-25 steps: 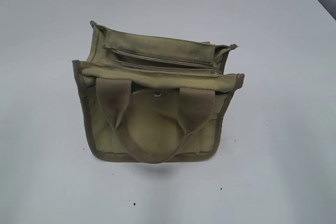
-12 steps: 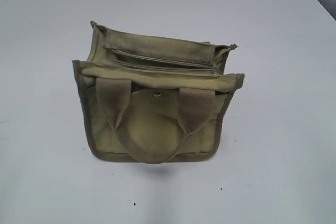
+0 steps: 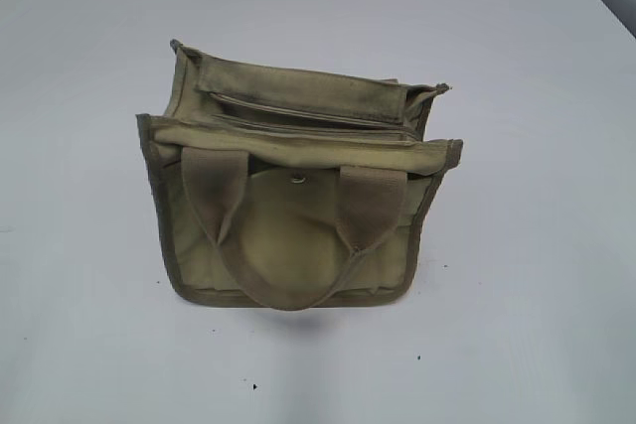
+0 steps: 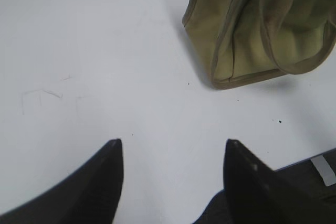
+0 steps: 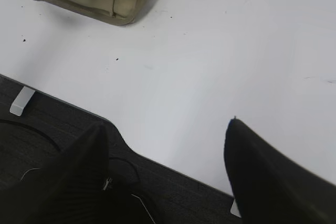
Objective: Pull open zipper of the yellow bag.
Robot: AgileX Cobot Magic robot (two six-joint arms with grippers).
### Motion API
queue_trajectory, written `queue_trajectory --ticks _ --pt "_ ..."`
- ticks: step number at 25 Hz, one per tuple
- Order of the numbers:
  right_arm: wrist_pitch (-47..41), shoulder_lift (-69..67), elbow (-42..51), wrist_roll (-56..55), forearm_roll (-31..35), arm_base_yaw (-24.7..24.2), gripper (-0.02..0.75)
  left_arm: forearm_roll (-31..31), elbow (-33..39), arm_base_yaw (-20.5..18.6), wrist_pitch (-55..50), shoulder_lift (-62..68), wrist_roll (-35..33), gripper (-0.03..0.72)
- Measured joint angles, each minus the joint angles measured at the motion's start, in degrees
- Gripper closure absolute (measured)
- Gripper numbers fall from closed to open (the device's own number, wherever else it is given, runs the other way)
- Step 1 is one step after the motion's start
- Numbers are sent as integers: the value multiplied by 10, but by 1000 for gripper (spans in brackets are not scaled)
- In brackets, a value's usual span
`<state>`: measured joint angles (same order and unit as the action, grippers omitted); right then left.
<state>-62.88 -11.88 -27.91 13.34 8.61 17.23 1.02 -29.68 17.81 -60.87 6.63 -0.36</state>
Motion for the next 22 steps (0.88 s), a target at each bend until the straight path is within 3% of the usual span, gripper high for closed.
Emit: queue_trajectory --ticks 17,19,22 --pt "0 0 0 0 11 -8 204 1 0 -1 0 -1 0 223" --pt "0 2 0 0 15 -34 204 1 0 -14 0 -1 0 223" --pt "1 18 0 1 26 -85 204 1 0 -65 0 -1 0 223"
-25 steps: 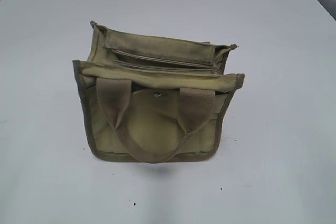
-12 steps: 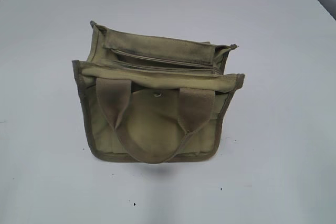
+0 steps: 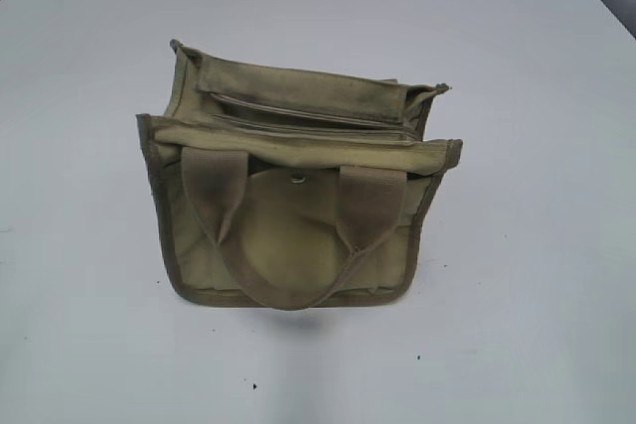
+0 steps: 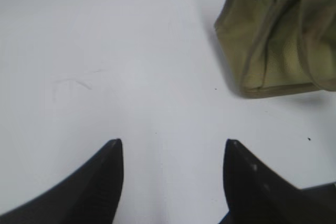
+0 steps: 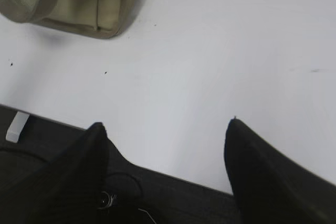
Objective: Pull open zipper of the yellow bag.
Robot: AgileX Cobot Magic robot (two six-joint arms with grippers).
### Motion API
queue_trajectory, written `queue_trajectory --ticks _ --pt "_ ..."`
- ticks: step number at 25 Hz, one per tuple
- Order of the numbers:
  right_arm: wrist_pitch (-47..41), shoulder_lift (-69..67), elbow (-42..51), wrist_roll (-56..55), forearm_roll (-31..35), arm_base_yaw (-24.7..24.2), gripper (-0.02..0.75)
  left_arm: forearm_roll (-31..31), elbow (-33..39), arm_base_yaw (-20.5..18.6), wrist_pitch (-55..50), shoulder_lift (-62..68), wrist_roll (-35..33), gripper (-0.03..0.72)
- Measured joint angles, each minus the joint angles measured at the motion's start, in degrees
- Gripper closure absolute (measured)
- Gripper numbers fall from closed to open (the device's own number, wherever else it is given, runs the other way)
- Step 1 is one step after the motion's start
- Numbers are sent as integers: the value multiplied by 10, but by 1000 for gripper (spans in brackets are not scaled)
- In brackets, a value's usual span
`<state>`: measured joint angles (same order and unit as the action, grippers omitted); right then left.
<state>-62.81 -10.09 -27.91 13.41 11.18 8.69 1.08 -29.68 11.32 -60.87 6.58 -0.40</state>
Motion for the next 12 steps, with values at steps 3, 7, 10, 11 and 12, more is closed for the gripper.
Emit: queue_trajectory --ticks 3,7,10,11,12 --pt "1 31 1 0 19 -35 204 0 0 -51 0 0 0 223" --pt "2 83 1 0 31 -46 204 0 0 -99 0 -6 0 223" --pt "2 105 2 0 34 -46 204 0 0 -104 0 -27 0 225" --pt "3 105 2 0 36 -46 204 0 0 -104 0 -37 0 226" --pt "3 105 2 0 38 -46 204 0 0 -104 0 -47 0 227"
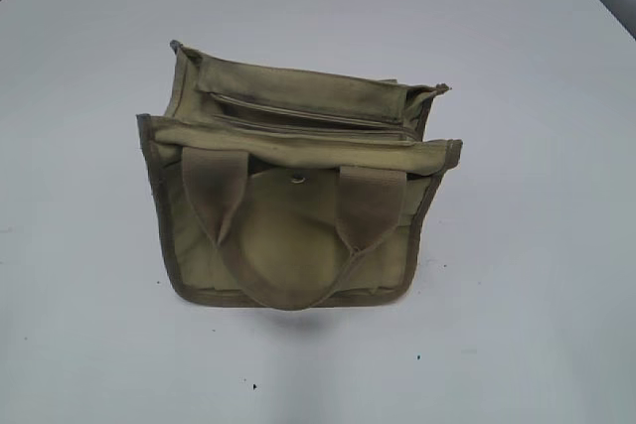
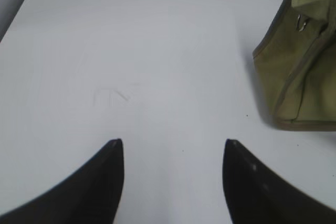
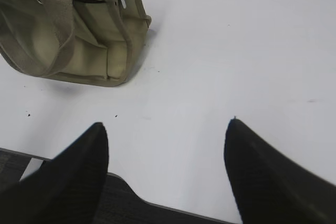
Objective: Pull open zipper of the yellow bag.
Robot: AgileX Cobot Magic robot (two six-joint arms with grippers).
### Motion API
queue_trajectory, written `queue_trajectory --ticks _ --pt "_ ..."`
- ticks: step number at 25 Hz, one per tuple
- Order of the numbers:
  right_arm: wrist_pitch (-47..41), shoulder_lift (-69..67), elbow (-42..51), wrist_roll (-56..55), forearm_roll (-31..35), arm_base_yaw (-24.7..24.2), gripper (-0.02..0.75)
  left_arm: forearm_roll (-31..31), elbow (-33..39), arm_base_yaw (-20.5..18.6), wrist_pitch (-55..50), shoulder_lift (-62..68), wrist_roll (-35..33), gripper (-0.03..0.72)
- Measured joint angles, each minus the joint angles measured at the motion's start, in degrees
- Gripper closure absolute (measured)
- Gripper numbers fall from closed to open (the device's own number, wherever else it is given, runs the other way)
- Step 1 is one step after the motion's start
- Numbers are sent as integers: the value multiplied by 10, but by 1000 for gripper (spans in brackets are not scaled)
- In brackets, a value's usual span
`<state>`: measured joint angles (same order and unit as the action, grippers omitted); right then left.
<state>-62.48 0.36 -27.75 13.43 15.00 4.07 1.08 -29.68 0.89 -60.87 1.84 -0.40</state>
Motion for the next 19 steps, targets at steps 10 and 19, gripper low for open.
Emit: queue_trajectory --ticks 10,19 --pt "8 0 0 0 16 0 204 0 0 0 0 -22 0 235" --pt "8 0 0 0 17 0 204 0 0 30 0 -22 0 250"
